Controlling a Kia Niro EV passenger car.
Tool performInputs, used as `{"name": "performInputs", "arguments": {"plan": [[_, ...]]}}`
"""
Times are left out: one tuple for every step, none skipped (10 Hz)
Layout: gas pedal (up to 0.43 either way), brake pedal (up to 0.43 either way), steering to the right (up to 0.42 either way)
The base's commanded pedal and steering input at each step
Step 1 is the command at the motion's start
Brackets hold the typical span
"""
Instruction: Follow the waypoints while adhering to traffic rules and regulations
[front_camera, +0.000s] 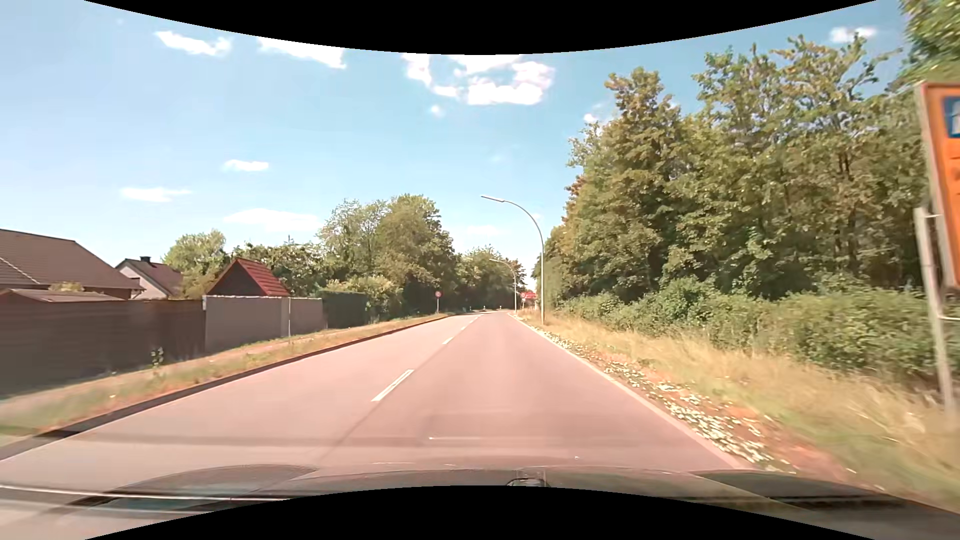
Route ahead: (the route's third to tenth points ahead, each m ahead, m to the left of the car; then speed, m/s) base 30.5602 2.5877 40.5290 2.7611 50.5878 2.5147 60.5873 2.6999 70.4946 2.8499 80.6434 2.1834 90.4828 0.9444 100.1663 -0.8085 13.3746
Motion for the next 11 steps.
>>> {"name": "performInputs", "arguments": {"plan": [[0.177,0.0,-0.001],[0.177,0.0,-0.001],[0.177,0.0,-0.001],[0.177,0.0,-0.001],[0.177,0.0,-0.001],[0.177,0.0,-0.001],[0.177,0.0,-0.001],[0.177,0.0,-0.001],[0.177,0.0,-0.001],[0.177,0.0,-0.001],[0.177,0.0,-0.001]]}}
